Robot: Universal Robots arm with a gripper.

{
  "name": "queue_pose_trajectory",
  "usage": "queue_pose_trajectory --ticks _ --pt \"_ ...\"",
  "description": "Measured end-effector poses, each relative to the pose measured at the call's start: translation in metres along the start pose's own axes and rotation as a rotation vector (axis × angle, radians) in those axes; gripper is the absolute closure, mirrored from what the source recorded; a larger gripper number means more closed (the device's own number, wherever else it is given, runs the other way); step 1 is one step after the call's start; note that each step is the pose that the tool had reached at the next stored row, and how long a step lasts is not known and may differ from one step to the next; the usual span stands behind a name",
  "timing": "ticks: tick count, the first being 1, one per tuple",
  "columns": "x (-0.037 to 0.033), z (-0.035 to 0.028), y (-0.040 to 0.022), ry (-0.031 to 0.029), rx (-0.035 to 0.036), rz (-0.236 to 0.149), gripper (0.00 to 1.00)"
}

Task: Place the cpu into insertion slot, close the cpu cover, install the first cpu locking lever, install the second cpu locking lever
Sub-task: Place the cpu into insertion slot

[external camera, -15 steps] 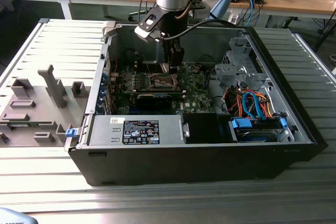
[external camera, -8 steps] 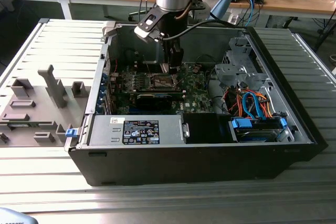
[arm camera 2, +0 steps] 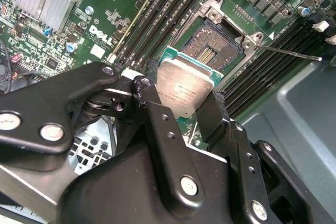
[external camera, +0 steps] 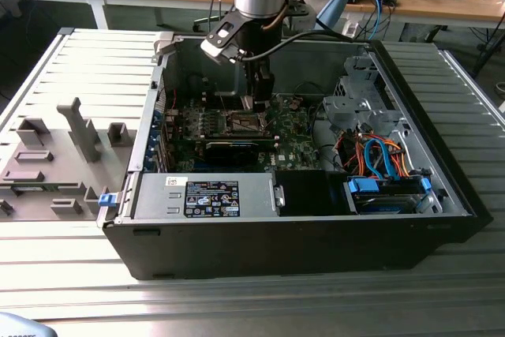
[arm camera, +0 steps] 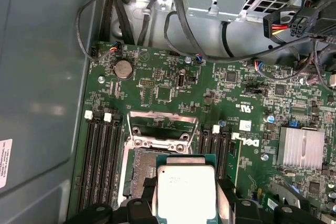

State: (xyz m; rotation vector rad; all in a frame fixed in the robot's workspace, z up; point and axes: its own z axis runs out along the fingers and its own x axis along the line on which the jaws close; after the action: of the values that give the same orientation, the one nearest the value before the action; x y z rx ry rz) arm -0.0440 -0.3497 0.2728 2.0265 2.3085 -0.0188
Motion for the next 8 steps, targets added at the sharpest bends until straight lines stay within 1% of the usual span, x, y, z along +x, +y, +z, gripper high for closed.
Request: queue_pose_trajectory --ticks 8 --pt "0.0001 0.0011 0.0 -0.001 0.0013 0.021 0.46"
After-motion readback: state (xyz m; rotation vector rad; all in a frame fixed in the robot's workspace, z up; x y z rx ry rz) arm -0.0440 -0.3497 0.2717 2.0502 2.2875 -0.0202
